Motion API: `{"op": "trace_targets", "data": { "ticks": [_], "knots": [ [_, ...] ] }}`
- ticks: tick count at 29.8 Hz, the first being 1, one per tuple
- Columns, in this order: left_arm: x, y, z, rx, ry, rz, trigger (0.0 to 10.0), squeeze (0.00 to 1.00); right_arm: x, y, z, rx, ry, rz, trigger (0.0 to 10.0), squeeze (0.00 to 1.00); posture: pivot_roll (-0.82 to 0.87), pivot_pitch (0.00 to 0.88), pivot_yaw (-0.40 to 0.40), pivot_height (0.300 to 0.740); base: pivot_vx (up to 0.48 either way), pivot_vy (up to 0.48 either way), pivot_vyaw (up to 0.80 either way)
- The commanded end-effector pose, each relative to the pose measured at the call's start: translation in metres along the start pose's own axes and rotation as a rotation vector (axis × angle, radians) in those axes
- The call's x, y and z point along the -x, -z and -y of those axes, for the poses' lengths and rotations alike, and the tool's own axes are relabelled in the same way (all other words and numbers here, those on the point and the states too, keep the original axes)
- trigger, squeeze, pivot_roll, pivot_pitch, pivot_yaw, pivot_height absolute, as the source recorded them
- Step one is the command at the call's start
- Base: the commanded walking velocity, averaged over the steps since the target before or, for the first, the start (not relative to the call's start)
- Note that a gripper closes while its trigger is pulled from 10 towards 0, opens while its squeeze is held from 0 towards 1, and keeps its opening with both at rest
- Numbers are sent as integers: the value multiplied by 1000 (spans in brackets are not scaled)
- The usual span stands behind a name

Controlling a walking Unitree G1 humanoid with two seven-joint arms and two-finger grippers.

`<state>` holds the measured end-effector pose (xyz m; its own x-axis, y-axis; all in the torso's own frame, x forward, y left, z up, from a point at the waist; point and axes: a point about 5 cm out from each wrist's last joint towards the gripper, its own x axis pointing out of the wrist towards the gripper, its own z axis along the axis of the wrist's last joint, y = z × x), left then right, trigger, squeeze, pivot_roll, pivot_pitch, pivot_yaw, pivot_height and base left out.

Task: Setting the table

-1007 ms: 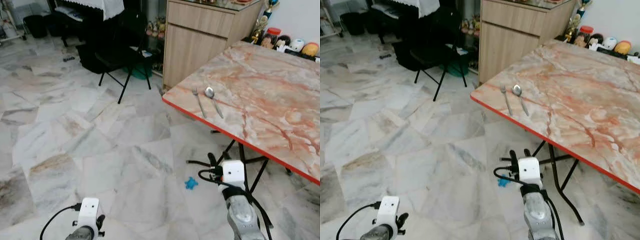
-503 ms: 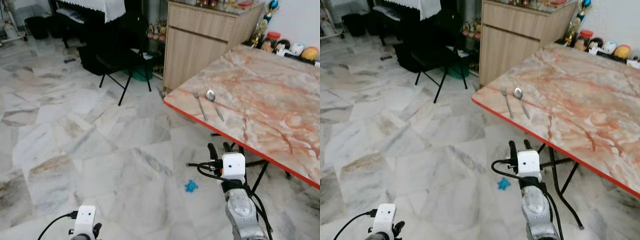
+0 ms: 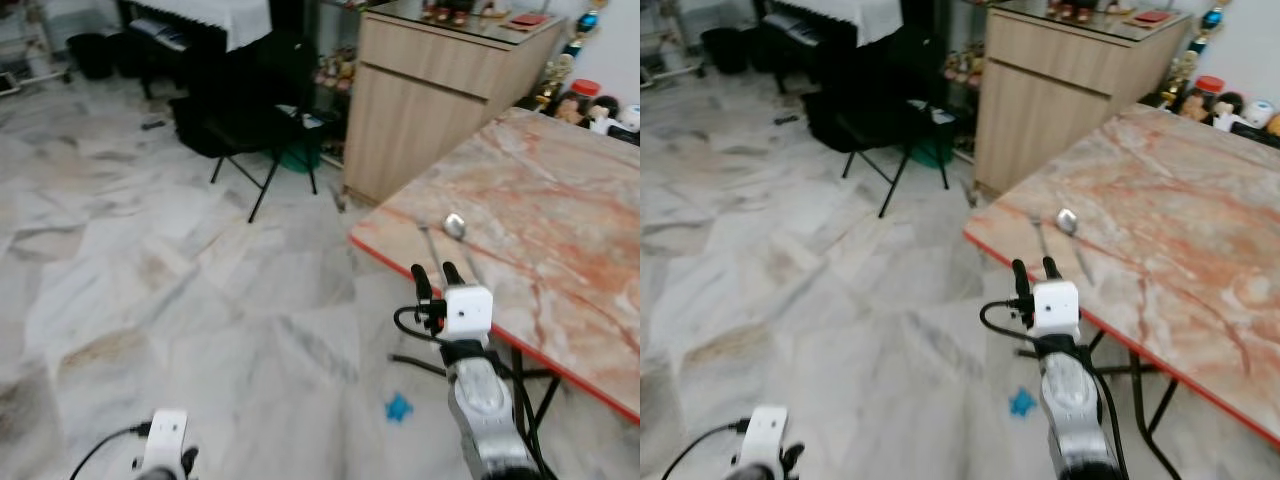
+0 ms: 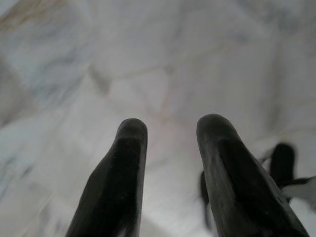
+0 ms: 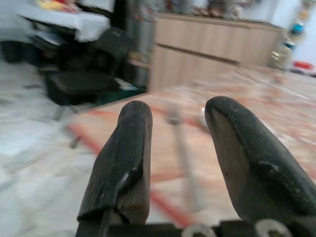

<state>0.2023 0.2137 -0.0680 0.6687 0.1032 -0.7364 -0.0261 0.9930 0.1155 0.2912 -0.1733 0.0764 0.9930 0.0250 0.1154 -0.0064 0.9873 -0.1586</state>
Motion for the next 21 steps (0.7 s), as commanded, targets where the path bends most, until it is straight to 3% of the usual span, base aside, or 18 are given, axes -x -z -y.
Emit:
{"op": "trace_targets", "data": {
  "ticks": [1, 5, 21],
  "knots": [
    [1, 2, -7, -15, -19, -12, 10000, 0, -2, -3, -1, -14, 4, 3, 10000, 0, 135, 7, -36, 740, 420, 0, 0],
    [1, 1, -7, -18, -20, -7, 10000, 0, -2, -3, 2, -17, 23, -5, 10000, 0, 136, 14, -35, 740, 412, 0, 0],
    [1, 4, -6, -33, -21, -9, 10000, 0, 7, 1, 10, -7, 75, -46, 10000, 0, 123, 35, -41, 740, 0, 0, 0]
  ]
}}
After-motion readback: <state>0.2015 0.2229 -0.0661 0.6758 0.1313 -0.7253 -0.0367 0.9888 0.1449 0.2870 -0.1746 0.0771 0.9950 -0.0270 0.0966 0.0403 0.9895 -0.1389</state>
